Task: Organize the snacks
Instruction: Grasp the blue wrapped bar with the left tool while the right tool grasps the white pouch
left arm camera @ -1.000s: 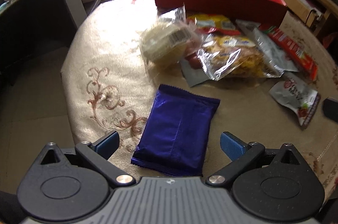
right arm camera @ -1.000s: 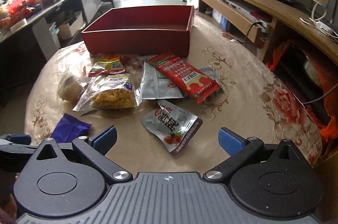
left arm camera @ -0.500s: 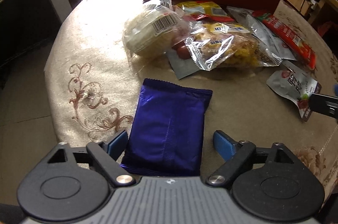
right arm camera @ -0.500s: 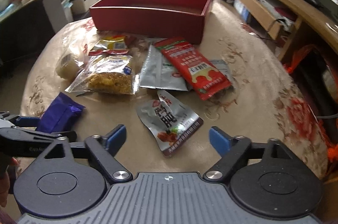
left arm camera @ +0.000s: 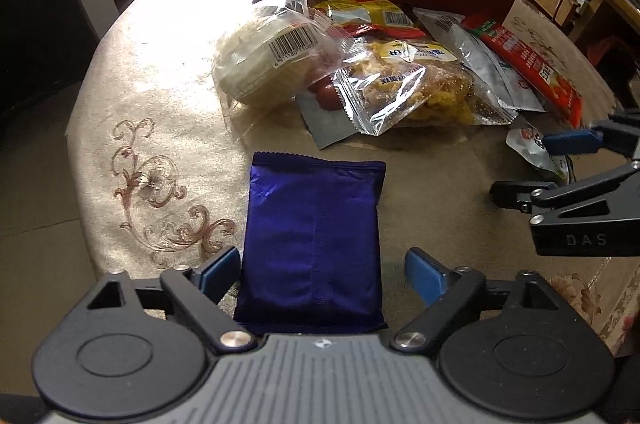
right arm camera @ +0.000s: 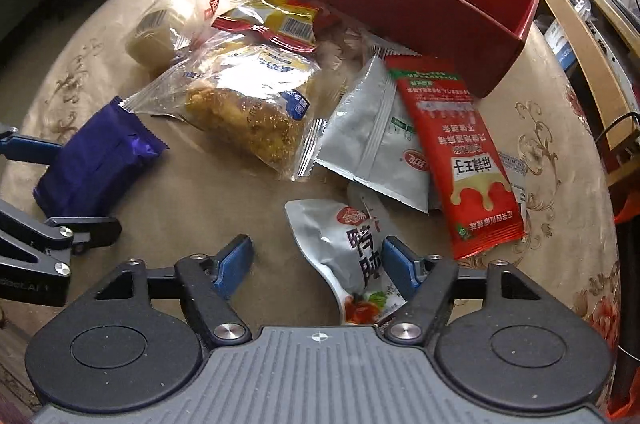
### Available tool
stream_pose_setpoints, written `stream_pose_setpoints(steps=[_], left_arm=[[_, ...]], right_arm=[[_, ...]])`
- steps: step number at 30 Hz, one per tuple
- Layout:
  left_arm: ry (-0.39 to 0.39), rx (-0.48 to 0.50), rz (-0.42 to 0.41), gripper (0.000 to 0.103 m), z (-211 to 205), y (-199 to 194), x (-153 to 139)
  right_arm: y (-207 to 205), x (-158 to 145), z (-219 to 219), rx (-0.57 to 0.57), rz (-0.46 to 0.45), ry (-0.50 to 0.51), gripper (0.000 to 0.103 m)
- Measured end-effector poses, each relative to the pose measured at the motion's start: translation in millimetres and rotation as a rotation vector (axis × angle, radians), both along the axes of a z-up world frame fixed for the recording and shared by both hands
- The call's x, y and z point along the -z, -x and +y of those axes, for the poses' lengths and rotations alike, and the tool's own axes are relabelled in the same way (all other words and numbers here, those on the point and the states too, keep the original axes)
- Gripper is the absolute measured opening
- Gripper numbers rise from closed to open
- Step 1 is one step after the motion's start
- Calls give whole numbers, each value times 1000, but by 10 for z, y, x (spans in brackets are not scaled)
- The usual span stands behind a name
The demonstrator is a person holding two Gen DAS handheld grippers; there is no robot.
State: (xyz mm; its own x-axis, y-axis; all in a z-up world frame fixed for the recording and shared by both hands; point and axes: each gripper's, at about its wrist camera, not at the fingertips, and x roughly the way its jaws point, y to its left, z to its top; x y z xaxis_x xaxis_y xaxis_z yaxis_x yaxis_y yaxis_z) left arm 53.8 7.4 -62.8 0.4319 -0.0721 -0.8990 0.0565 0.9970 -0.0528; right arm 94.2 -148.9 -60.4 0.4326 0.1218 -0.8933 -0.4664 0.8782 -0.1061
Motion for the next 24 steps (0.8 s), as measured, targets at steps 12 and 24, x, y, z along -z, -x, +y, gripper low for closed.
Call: stream_pose_setpoints(steps=[12,24], left_arm=[[-38,31,1,102,-57,-47,61],[-46,19,-13,102,-49,-127,83]], right_arm=[[283,-121,-300,118,72,-145,53],[219,4,-95,11,88,-62,89]])
